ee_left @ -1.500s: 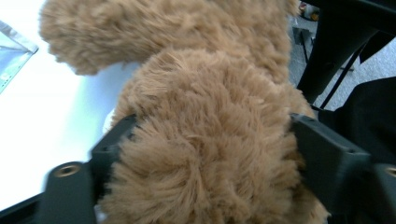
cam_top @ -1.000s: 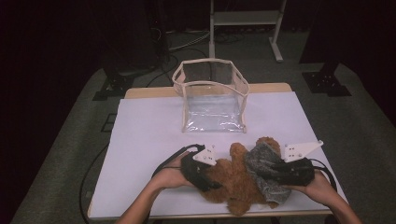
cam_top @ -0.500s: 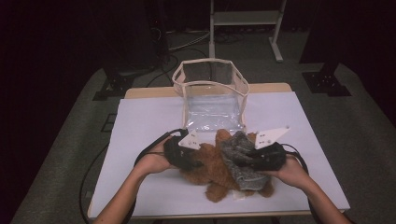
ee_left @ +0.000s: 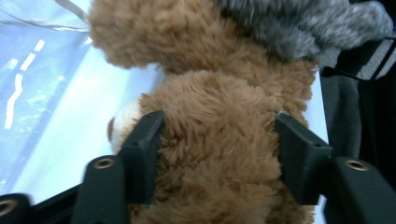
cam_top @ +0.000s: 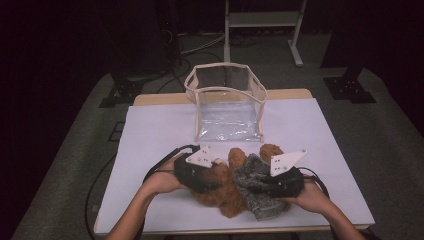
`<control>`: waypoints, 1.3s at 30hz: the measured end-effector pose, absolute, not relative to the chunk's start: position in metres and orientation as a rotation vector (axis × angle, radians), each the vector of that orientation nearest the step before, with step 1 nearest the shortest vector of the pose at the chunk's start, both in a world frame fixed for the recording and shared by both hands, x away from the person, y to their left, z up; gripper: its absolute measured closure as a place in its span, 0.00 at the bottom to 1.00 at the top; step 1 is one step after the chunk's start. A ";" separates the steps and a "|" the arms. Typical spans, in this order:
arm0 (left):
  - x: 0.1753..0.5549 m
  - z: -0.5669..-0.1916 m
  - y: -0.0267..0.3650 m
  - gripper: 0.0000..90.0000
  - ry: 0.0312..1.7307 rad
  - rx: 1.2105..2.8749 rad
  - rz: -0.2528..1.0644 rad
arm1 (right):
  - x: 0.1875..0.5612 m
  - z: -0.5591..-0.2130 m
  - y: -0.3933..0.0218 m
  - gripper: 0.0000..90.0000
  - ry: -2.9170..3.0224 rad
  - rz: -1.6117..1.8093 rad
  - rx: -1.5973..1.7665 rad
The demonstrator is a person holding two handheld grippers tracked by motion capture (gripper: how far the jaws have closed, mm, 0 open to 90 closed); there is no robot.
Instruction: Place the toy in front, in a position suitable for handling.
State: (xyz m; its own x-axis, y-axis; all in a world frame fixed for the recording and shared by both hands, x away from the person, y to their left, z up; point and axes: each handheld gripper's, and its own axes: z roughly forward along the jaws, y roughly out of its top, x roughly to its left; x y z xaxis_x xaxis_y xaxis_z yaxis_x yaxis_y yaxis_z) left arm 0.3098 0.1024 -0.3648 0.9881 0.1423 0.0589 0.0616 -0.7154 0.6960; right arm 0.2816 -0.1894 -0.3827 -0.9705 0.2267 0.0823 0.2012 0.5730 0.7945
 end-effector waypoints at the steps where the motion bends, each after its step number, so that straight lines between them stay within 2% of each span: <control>1: 0.308 -0.366 0.105 0.47 0.138 2.361 0.143 | 0.281 -0.380 -0.192 0.90 2.760 1.388 0.378; 9: 0.294 -0.372 0.113 0.50 0.128 2.311 0.173 | 0.294 -0.353 -0.220 0.90 2.689 1.315 0.445; 14: 0.290 -0.371 0.111 0.47 0.123 2.326 0.174 | 0.306 -0.352 -0.190 0.90 2.714 1.307 0.382; 19: 0.291 -0.362 0.113 0.43 0.122 2.317 0.171 | 0.296 -0.368 -0.167 0.90 2.791 1.267 0.300; 24: 0.292 -0.361 0.106 0.59 0.096 2.327 0.134 | 0.286 -0.368 -0.169 0.90 2.771 1.256 0.274; 27: 0.291 -0.364 0.107 0.62 0.113 2.320 0.116 | 0.285 -0.364 -0.178 0.89 2.757 1.250 0.273; 35: 0.288 -0.368 0.109 0.60 0.114 2.302 0.108 | 0.285 -0.355 -0.232 0.89 2.725 1.251 0.413; 39: 0.288 -0.368 0.106 0.59 0.096 2.312 0.113 | 0.285 -0.350 -0.228 0.89 2.717 1.226 0.392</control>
State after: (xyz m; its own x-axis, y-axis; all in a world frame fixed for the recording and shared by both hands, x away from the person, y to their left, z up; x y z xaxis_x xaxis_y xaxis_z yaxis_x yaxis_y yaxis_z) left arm 0.2884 0.1056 -0.3675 0.9931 0.1053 0.0515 0.0335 -0.6758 0.7364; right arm 0.2845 -0.2282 -0.3503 -0.9570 0.2895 -0.0155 0.1799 0.6349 0.7513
